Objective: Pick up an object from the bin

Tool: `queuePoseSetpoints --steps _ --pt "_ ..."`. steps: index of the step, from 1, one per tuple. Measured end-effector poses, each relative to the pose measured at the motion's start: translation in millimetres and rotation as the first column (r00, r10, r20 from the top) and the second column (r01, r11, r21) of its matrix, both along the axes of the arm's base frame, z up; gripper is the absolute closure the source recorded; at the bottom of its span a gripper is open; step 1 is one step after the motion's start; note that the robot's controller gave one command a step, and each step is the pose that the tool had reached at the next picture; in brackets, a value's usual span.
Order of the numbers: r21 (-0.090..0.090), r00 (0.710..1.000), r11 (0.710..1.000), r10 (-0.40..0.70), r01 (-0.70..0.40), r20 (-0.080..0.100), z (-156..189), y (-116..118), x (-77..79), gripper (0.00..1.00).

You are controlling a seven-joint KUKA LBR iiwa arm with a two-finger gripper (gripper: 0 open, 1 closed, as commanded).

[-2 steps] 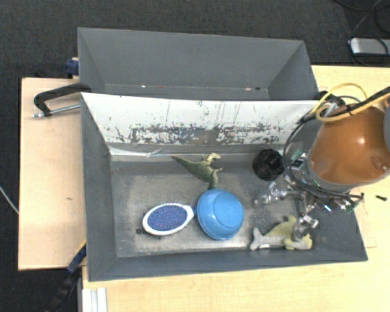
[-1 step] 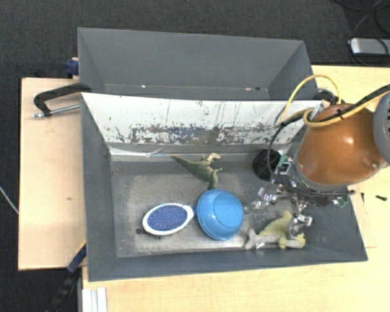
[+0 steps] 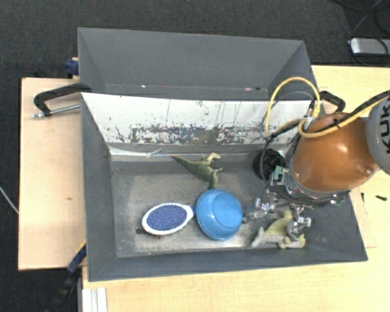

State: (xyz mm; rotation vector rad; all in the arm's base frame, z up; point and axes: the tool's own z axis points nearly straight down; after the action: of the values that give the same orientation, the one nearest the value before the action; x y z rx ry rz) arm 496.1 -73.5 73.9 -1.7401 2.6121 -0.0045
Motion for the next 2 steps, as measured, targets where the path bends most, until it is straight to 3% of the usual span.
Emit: queuePoseSetpoints --steps 1,2 --pt "0.003 0.967 0.967 0.255 -0.255 0.0 -0.9 -3.1 -3.6 0.0" --pt "-0.008 0.967 0.967 0.253 -0.253 -0.003 1.0 -9.5 -2.6 1.0"
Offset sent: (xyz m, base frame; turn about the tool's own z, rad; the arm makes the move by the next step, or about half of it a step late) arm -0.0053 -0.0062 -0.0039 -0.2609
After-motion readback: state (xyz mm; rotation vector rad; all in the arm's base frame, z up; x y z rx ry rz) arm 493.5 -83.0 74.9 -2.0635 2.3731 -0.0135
